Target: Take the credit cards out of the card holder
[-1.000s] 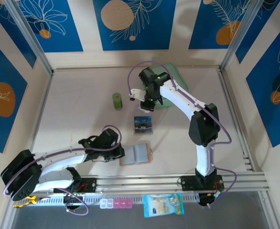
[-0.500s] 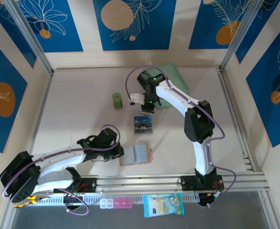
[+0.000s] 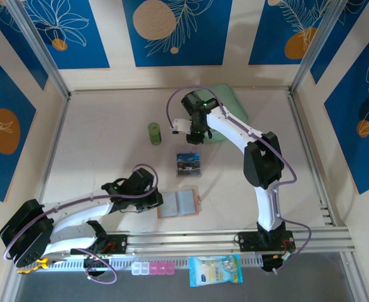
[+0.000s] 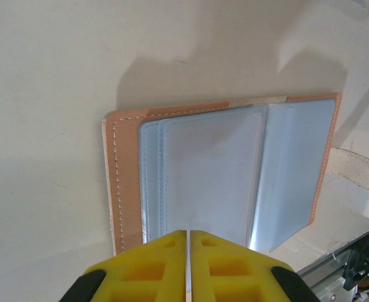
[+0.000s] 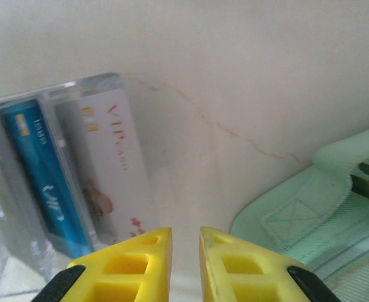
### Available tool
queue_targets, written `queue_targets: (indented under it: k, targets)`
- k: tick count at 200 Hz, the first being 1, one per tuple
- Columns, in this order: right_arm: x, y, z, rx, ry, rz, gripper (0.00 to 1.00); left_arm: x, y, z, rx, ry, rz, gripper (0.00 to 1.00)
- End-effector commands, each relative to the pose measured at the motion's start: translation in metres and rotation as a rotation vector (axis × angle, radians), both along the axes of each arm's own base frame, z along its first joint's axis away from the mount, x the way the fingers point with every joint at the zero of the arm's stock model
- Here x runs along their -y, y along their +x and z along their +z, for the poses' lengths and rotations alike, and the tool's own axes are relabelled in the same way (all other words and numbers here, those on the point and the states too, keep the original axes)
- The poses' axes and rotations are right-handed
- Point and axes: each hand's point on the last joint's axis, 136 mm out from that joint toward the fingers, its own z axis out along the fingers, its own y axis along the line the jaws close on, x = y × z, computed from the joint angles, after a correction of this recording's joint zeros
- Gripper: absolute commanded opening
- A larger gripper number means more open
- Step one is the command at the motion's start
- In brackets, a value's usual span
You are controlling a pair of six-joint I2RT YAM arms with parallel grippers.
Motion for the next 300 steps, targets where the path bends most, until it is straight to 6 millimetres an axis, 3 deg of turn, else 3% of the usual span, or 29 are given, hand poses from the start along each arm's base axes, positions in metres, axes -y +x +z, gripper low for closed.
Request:
queue_targets:
  k: [1, 28, 103, 139, 182, 209, 245, 300]
  targets:
    - [-0.002, 0.015, 0.018, 0.091, 0.049, -0.071, 0.21, -0.001, 0.000, -0.003, -0.016, 0.015, -0.012, 0.09]
    - [-0.003, 0.021, 0.009, 0.111, 0.054, -0.103, 0.21, 0.000, 0.000, -0.004, -0.021, 0.012, -0.015, 0.09]
    - [-0.008, -0.001, -0.022, 0.043, 0.046, -0.080, 0.21, 0.000, 0.000, -0.003, -0.018, 0.004, -0.013, 0.09]
    - [-0.006, 0.005, -0.009, 0.095, 0.054, -0.094, 0.21, 0.000, -0.001, -0.002, -0.016, 0.003, -0.016, 0.09]
    - [-0.005, 0.005, 0.025, 0.153, 0.112, -0.149, 0.21, 0.001, 0.000, -0.001, -0.011, 0.001, -0.015, 0.09]
    - [-0.005, -0.015, 0.037, 0.117, 0.172, -0.211, 0.21, -0.001, 0.000, -0.002, -0.010, 0.006, -0.015, 0.09]
    - [-0.012, -0.057, 0.044, 0.011, 0.281, -0.336, 0.20, -0.005, -0.002, -0.005, -0.009, 0.022, -0.012, 0.09]
    - [-0.026, -0.121, 0.043, -0.273, 0.519, -0.669, 0.19, -0.012, -0.005, -0.011, -0.015, 0.043, -0.011, 0.05]
